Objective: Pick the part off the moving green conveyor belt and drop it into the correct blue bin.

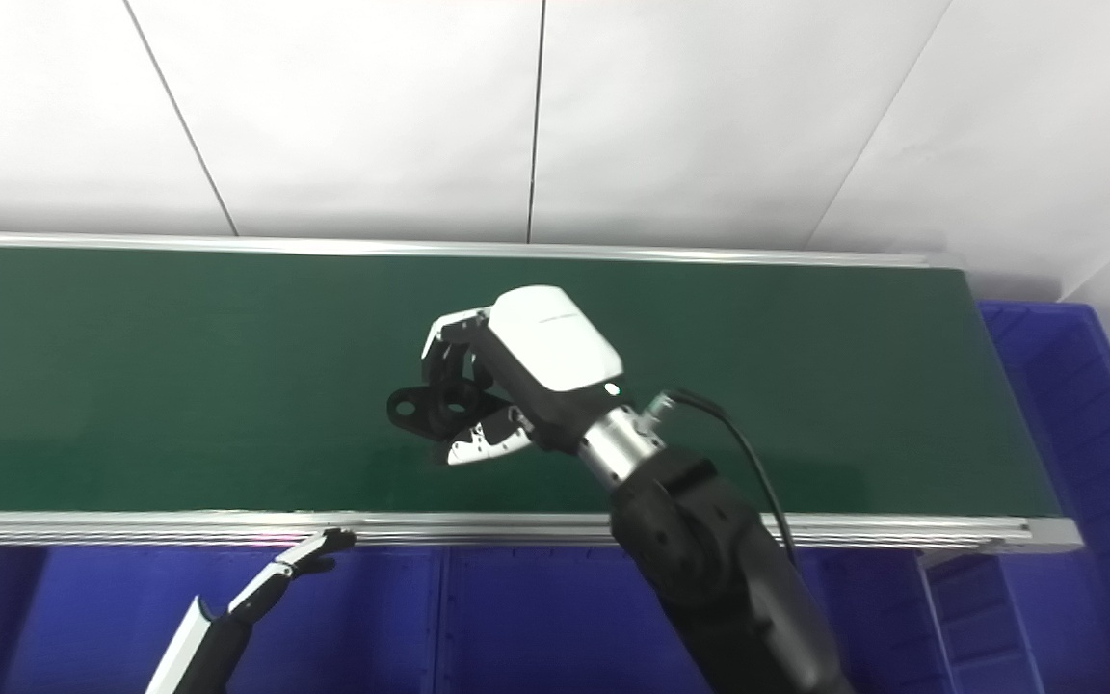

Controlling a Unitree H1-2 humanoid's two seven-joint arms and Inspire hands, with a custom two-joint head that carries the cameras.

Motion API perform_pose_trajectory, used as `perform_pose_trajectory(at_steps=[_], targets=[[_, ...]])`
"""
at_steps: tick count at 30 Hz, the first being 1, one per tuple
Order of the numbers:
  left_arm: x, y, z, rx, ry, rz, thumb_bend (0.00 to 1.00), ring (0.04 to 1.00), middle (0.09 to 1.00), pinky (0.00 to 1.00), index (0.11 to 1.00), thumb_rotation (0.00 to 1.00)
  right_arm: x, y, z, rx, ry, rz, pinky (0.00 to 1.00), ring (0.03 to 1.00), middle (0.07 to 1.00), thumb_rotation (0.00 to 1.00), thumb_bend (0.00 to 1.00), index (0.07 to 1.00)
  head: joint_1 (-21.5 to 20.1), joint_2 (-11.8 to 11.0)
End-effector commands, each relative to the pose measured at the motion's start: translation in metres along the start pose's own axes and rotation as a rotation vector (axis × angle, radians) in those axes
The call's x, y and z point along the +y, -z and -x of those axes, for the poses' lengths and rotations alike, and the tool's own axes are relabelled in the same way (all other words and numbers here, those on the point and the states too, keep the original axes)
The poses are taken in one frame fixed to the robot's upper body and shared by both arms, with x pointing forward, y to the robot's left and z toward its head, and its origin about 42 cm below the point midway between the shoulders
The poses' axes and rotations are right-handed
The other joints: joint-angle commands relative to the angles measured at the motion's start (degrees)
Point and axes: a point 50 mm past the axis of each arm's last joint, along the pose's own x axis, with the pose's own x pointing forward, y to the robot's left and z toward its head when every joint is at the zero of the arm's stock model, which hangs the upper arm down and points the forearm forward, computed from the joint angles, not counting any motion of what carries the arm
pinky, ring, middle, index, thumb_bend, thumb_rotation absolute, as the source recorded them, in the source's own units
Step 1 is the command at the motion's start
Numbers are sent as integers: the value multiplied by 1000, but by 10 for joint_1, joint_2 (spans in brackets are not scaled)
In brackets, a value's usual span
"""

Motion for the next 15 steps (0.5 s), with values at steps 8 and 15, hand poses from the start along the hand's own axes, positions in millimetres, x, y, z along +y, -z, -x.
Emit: perform_pose_trajectory(at_steps=[8, 15], targets=[[9, -13, 1, -34, -5, 22, 618, 846, 872, 769, 831, 252, -8, -24, 54, 43, 56, -54, 207, 282, 423, 0, 521, 522, -9, 15], [17, -18, -4, -34, 2, 30, 604, 839, 869, 764, 835, 288, 31, -21, 104, 200, -35, -148, 291, 372, 503, 0, 512, 528, -35, 43]])
